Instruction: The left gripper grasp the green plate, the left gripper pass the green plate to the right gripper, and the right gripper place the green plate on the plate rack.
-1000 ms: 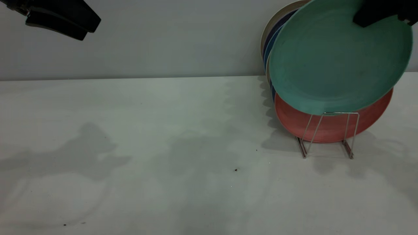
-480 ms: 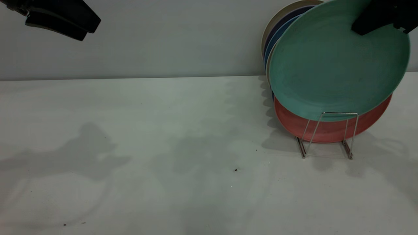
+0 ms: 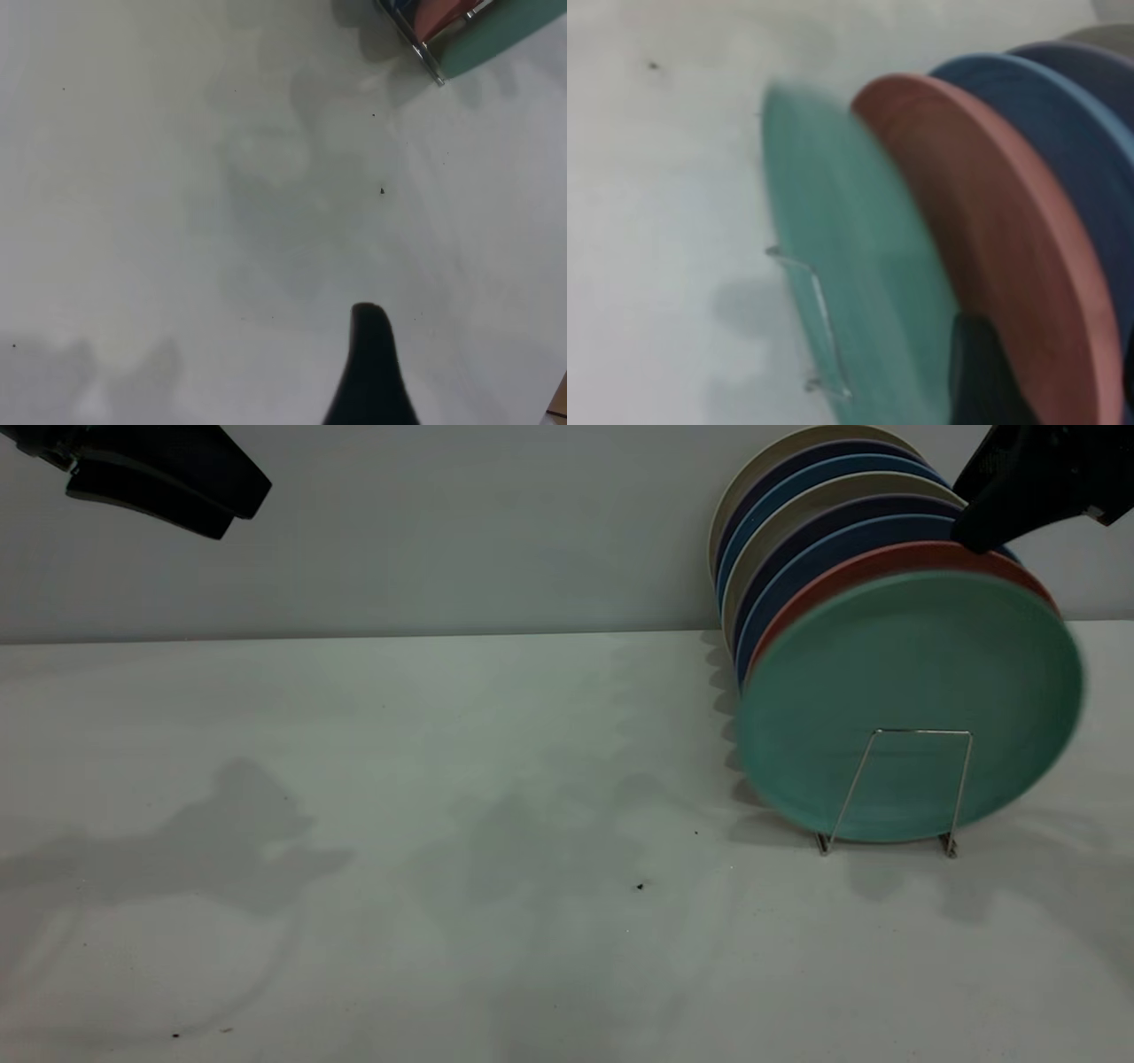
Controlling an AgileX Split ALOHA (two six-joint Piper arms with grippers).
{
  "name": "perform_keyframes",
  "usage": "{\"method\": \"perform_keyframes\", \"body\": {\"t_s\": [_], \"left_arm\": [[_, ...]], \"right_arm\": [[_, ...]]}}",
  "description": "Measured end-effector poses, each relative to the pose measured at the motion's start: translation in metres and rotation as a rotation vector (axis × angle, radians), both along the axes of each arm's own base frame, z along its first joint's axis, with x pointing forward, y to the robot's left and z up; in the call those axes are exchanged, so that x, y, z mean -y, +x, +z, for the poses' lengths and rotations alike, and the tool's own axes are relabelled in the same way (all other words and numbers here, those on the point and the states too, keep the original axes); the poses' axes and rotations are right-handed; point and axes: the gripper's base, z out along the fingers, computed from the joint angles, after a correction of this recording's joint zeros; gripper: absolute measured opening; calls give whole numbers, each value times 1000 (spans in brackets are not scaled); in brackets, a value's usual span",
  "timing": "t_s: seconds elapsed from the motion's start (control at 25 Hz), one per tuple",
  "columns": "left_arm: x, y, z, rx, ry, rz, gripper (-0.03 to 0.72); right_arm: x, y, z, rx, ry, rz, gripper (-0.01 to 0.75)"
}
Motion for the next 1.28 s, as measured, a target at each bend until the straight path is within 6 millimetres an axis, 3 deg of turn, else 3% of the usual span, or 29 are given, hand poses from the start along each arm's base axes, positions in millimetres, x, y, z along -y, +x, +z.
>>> {"method": "perform_keyframes", "body": {"t_s": [0.24, 0.48, 0.68, 0.84, 1.04, 1.28], "left_arm": [[0, 0, 0, -1, -1, -1, 592], [-1, -7, 13, -30, 7, 51, 592], [-3, -32, 59, 18, 60, 103, 592], [-4, -63, 99, 43, 87, 161, 592], [-5, -108, 137, 22, 122, 229, 592], [-17, -152, 166, 92, 254, 393, 592]], "right_arm": [[-3, -12, 8, -66, 27, 40, 451], [-5, -45, 64, -67, 137, -73, 454], [-1, -96, 118, -152, 271, -309, 454], [6, -144, 144, -262, 292, -497, 454], [13, -177, 144, -318, 322, -680, 454], [17, -221, 99, -415, 278, -740, 455]]}}
